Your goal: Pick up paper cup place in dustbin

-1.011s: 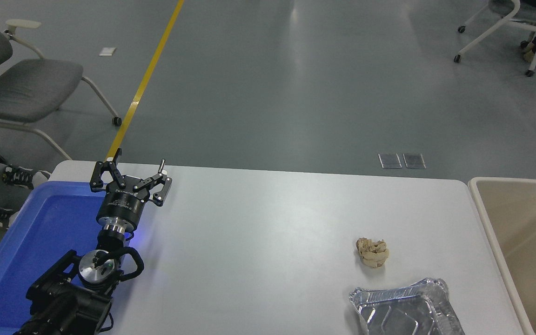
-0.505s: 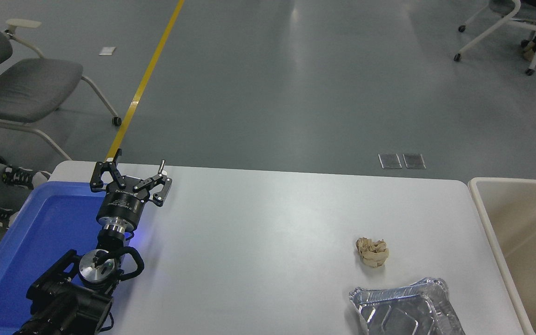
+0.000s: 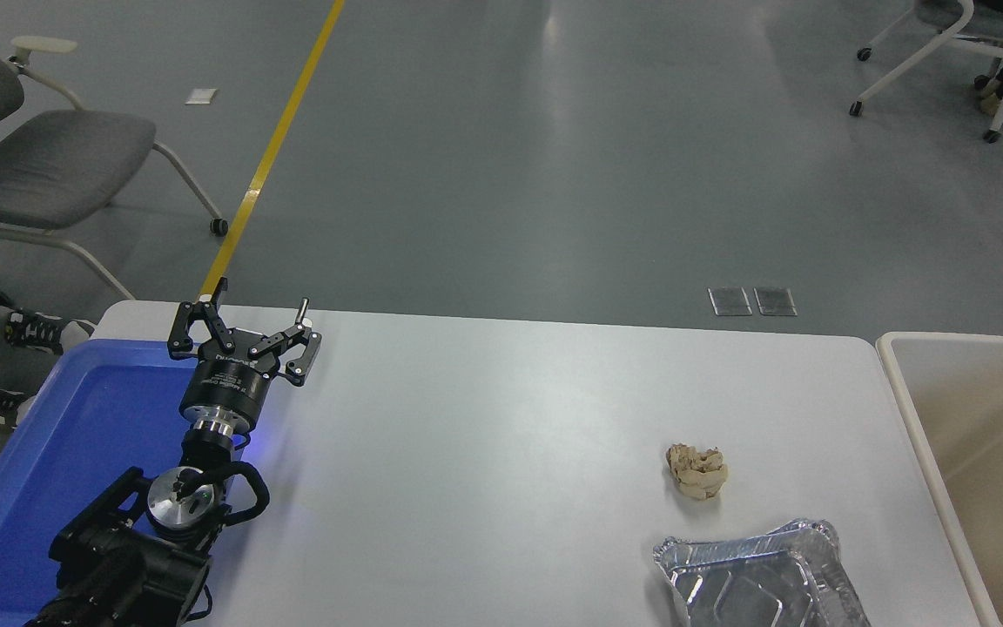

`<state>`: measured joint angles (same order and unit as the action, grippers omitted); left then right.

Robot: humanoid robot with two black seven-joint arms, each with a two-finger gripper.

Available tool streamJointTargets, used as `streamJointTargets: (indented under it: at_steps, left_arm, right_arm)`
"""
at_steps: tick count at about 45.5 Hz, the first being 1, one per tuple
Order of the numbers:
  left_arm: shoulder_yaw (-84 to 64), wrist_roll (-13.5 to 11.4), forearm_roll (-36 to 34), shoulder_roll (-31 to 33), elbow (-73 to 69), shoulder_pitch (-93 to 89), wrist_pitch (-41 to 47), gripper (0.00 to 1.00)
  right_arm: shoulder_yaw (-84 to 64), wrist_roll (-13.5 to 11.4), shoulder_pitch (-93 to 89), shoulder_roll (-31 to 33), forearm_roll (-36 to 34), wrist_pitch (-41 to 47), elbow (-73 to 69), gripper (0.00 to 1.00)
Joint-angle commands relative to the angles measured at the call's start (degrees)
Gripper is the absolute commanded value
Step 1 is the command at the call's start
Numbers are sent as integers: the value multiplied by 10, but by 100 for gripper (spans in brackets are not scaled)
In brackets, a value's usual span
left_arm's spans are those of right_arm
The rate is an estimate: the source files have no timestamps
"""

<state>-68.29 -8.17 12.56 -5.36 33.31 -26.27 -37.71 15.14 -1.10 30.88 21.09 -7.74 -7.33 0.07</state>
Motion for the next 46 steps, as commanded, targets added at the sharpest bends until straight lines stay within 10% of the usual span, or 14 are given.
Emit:
streamJointTargets:
  at_steps: [1, 27, 46]
  left_arm:
    - [0, 0, 0, 0, 0, 0, 0, 99]
    - [0, 0, 0, 0, 0, 0, -1, 99]
    - [1, 0, 0, 0, 0, 0, 0, 99]
  right_arm:
    - [17, 0, -6, -2, -1, 4, 2, 100]
    - [18, -3, 102, 5, 0, 10, -17, 100]
    - [85, -1, 197, 178, 6, 8, -359, 100]
